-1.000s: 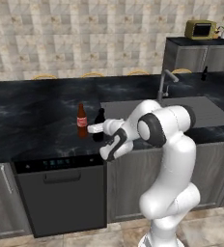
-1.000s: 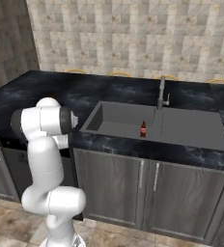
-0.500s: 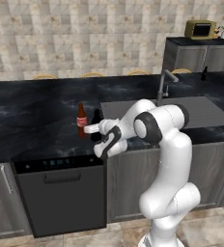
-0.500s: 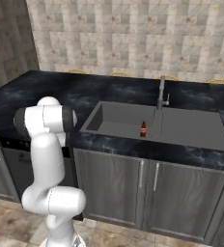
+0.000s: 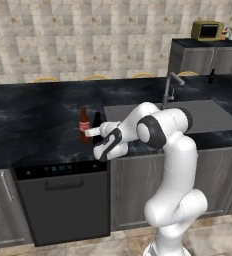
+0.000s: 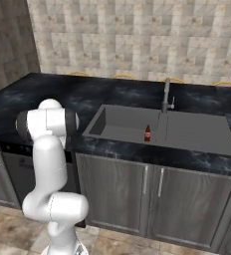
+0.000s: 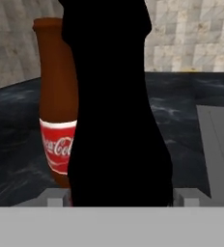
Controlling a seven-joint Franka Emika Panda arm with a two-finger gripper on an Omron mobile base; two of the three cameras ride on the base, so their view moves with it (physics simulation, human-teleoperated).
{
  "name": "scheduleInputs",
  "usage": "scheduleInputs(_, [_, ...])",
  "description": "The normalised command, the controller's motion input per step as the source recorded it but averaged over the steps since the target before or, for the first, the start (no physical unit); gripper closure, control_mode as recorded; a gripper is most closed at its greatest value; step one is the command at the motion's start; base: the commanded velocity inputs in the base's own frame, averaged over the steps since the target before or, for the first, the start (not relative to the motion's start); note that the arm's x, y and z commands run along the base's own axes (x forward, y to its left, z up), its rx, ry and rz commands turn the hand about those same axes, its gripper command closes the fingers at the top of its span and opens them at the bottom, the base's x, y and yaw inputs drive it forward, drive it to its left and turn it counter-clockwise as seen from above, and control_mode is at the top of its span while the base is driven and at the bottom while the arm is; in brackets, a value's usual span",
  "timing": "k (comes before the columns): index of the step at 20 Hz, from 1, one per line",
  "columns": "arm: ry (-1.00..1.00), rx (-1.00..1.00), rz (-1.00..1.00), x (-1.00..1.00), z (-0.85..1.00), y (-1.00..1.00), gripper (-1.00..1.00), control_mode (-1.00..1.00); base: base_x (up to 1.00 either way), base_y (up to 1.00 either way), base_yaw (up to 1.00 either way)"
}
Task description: Place the large bottle from the dining counter next to the other large bottle outside the sink, and place the small bottle from the dining counter next to the other small bottle inside the sink.
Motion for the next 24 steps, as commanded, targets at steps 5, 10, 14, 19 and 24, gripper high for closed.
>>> scheduleInputs(5, [-0.12, -0.01, 0.0, -0.16, -0.14, 0.0, -1.0, -1.0, 0.0, 0.0, 0.0])
scheduleInputs(10, [-0.14, -0.01, 0.0, -0.16, 0.0, -0.03, -1.0, -1.0, 0.0, 0.0, 0.0])
scheduleInputs(14, [-0.11, 0.0, 0.0, 0.0, 0.05, 0.0, -1.0, -1.0, 0.0, 0.0, 0.0])
scheduleInputs(19, [-0.13, 0.02, 0.0, -0.02, 0.44, 0.0, -1.0, -1.0, 0.0, 0.0, 0.0])
scheduleInputs(24, [-0.14, 0.09, 0.0, -0.11, 0.73, 0.0, -1.0, -1.0, 0.0, 0.0, 0.0])
